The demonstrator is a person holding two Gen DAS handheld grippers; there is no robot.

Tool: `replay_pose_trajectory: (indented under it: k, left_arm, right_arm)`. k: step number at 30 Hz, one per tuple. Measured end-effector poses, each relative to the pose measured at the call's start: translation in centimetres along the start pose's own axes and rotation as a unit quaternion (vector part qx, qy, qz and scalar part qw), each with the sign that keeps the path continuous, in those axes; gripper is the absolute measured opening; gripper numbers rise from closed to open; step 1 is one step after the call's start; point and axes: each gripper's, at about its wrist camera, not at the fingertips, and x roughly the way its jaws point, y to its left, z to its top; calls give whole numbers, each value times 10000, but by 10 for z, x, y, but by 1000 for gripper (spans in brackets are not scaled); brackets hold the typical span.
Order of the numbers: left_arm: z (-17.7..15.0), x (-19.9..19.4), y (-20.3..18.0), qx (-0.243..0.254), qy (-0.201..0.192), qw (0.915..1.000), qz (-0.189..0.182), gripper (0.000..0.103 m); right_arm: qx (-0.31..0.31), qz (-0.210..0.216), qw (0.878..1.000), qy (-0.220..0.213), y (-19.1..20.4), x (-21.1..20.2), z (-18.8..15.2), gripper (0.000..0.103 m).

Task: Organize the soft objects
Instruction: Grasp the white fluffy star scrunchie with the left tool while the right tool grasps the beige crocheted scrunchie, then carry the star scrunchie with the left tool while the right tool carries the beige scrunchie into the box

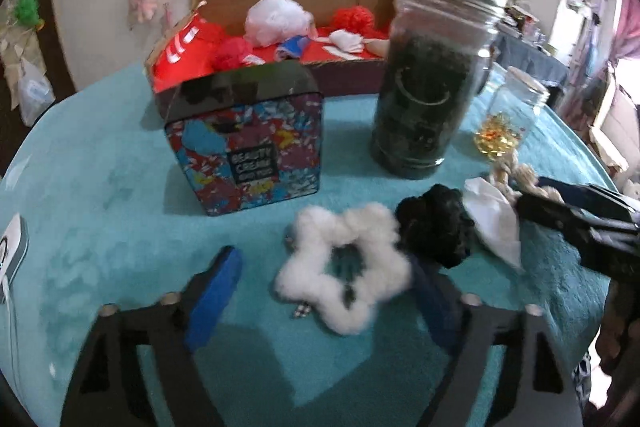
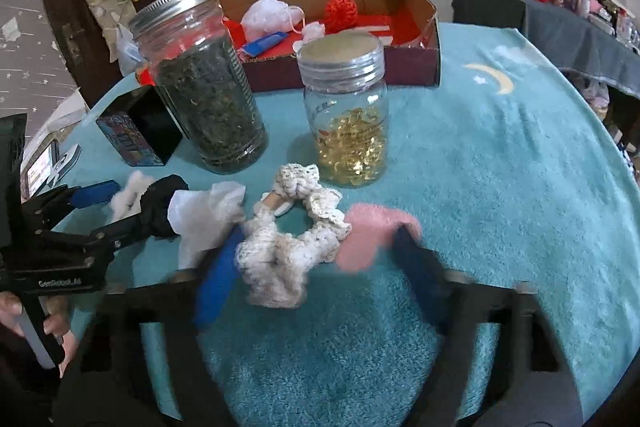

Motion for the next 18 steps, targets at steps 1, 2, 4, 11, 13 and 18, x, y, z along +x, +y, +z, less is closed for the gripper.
replay_pose_trajectory:
  k: [1,2,4,11,13,18]
  left_arm:
    - [2,0,0,55,-31,10000,-9,61]
    - [2,-2,0,96,-58,9999,-2,60]
    - [1,-4,1,130,-81,9999,-73,59]
    - [11,-26,0,241,-390,9987,-226,59]
    - [14,-29,-3,325,-467,9981,-254,59]
    - [21,-30,-10,407,-482,9970,-455,59]
  right_arm:
    - [-13,164,9999,33,-1,0,0,33]
    - [1,287,9996,57,-1,-1,0,32]
    - [-38,299,9995,9,-1,-4,0,26]
    - [-113,529,9982,-278,7,-23,2,25]
    - [-187,630,9972,-343,12,-27,3,25]
    - [-393,805,9953,-380,28,-29,7,25]
